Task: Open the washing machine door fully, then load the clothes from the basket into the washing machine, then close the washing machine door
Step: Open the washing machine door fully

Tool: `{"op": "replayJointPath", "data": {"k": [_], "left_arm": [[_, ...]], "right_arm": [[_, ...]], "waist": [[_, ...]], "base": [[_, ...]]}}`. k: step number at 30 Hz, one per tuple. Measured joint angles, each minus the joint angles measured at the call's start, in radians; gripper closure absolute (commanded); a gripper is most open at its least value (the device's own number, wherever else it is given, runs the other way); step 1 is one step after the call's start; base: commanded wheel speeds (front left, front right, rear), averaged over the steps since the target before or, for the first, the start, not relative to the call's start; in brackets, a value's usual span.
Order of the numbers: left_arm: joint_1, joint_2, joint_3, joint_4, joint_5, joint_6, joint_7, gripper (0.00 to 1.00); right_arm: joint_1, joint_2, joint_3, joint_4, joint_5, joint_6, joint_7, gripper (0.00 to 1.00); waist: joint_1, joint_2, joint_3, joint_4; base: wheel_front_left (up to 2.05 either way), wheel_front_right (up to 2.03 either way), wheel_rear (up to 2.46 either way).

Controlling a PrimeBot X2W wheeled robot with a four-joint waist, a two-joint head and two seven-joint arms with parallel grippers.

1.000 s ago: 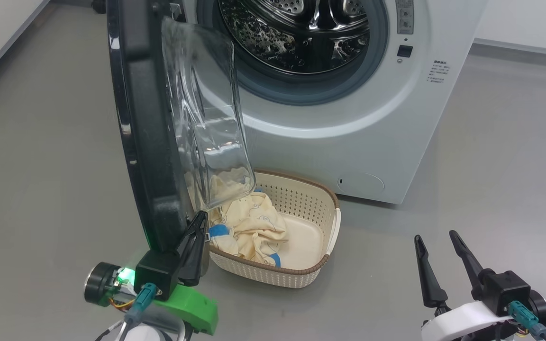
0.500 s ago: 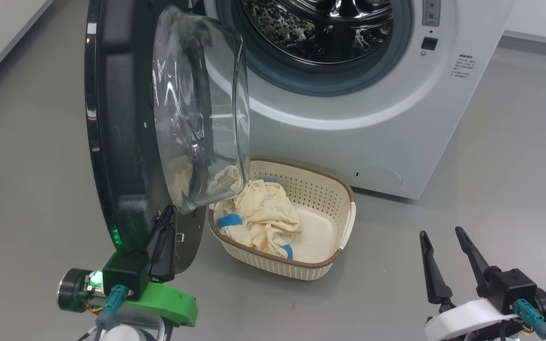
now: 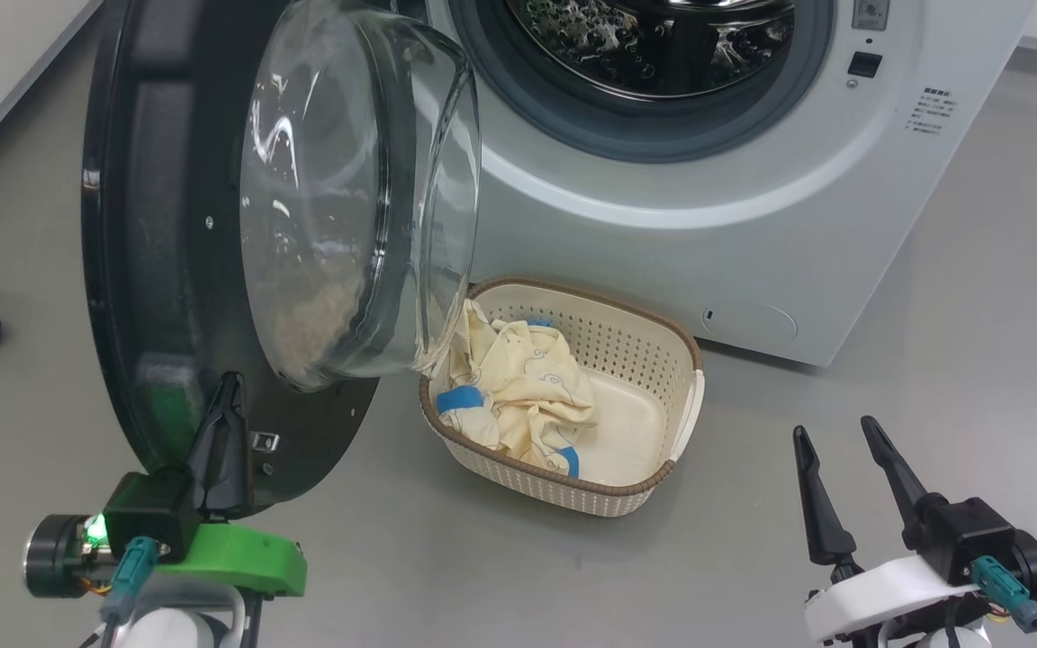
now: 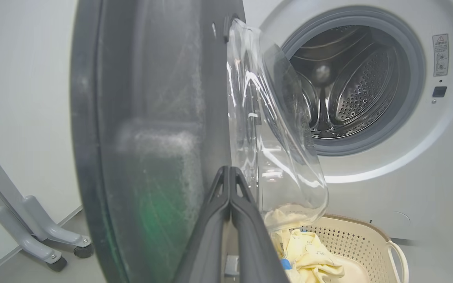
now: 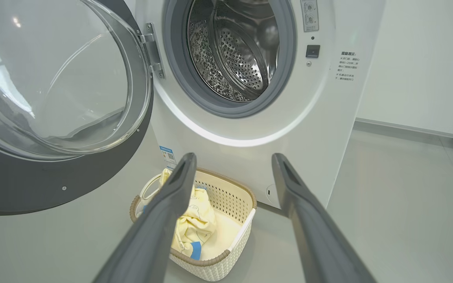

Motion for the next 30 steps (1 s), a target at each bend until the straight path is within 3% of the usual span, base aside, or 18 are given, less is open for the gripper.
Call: {"op": "replayJointPath", "data": {"k": [30], "left_arm": [[-0.164, 0.063, 0.259, 0.112, -0.094, 0.003, -0.038, 1.00]], "right_arm": [[-0.097, -0.030, -0.034, -0.036, -0.046, 0.013, 0.000, 0.00]], "waist": [[0.0000, 0.0000, 0.168, -0.022]], "base": [[0.00, 0.00, 0.00]]}}
